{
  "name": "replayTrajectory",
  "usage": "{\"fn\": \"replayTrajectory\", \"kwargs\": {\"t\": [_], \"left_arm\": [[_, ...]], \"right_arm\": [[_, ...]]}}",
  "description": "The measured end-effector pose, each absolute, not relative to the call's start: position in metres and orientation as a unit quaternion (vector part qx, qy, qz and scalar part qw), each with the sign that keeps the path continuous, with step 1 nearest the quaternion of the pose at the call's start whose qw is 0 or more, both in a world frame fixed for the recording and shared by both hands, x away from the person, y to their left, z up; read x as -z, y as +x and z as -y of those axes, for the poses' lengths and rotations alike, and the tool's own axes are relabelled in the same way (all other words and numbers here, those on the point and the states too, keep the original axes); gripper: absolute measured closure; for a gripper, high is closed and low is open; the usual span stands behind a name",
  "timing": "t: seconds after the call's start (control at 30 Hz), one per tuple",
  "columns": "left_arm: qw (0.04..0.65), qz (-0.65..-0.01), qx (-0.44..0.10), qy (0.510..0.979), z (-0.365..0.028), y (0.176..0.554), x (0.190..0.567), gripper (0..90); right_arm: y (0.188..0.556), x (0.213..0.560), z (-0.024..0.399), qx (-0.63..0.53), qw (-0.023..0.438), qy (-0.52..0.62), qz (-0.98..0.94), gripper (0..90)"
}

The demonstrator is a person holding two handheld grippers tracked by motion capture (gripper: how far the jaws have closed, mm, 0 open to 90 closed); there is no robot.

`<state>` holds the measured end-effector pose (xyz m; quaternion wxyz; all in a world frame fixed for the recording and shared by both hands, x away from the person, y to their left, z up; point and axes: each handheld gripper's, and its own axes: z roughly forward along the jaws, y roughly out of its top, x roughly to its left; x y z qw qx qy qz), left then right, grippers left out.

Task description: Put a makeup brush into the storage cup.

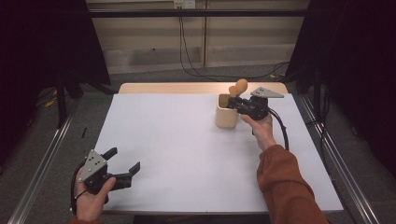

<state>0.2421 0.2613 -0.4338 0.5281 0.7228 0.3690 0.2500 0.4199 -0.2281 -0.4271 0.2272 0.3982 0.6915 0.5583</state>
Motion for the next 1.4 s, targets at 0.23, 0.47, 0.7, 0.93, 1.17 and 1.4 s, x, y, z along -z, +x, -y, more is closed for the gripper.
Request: {"fn": "replayTrajectory", "kwargs": {"t": [0.23, 0.47, 0.7, 0.93, 1.17, 1.4], "left_arm": [[0.528, -0.369, -0.250, 0.723, -0.261, 0.242, 0.434, 2.7], [0.528, -0.368, -0.250, 0.723, -0.261, 0.242, 0.434, 2.7], [0.527, -0.370, -0.251, 0.723, -0.260, 0.244, 0.434, 2.7], [0.525, -0.369, -0.248, 0.725, -0.259, 0.247, 0.434, 2.7], [0.527, -0.373, -0.249, 0.722, -0.261, 0.247, 0.434, 2.7], [0.528, -0.373, -0.251, 0.721, -0.261, 0.244, 0.434, 2.7]], "right_arm": [[0.420, 0.429, 0.228, -0.552, 0.226, 0.406, -0.693, 64.6], [0.418, 0.429, 0.228, -0.549, 0.227, 0.413, -0.691, 48.7], [0.414, 0.427, 0.229, -0.549, 0.239, 0.407, -0.690, 36.6], [0.412, 0.426, 0.233, -0.543, 0.238, 0.414, -0.690, 22.4], [0.406, 0.423, 0.236, -0.546, 0.238, 0.419, -0.685, 9.5], [0.398, 0.418, 0.238, -0.547, 0.234, 0.413, -0.689, 1.5]]}}
